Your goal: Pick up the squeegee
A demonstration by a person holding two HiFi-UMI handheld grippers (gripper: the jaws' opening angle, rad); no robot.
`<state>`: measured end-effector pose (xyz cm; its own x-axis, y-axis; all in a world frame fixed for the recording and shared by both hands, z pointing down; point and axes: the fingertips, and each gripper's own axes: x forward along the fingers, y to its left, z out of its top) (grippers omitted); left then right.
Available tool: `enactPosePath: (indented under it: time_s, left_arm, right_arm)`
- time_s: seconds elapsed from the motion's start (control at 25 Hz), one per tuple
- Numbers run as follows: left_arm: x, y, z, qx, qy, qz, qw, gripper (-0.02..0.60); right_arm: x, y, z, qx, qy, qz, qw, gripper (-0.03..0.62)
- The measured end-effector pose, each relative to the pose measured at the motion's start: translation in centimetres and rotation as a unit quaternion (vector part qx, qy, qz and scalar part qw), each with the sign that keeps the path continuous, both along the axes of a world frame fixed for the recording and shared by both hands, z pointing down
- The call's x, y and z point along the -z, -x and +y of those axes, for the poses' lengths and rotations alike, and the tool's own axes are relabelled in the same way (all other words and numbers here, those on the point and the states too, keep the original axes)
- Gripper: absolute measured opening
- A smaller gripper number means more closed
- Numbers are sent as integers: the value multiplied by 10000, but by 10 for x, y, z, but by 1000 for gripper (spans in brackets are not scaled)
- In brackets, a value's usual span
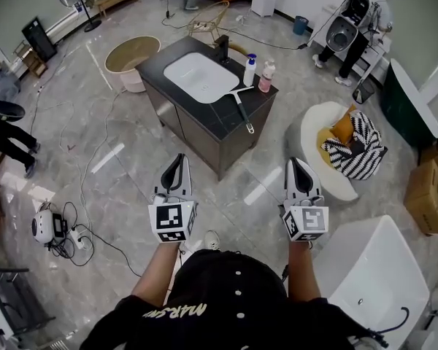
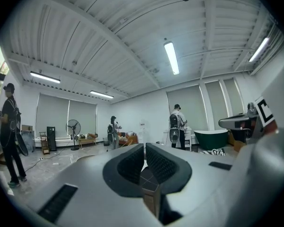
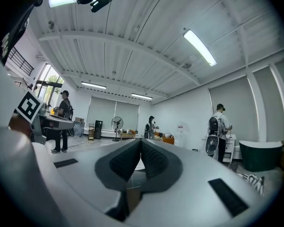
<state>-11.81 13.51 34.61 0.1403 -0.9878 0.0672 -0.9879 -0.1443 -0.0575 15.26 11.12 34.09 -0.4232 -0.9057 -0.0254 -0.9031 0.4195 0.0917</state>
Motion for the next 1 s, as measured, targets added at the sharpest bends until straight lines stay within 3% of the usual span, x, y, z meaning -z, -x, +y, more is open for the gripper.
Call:
enactPosePath:
  time_s: [0.28,0.6,1.0]
  left_arm:
    - [-3,28,-36,-114,1,40,9999,20]
    - [-13,33,-60,-281,23,164,9995,20]
    - [-17,43,-114,-184,31,-17,9998,20]
  right_arm:
    - [-3,23,-30,-144,34,-19,9999,-2]
    - [-22,34,-53,-216,260,9,9994,-2]
    - [-30,56,-124,109,229,39,9997,-2]
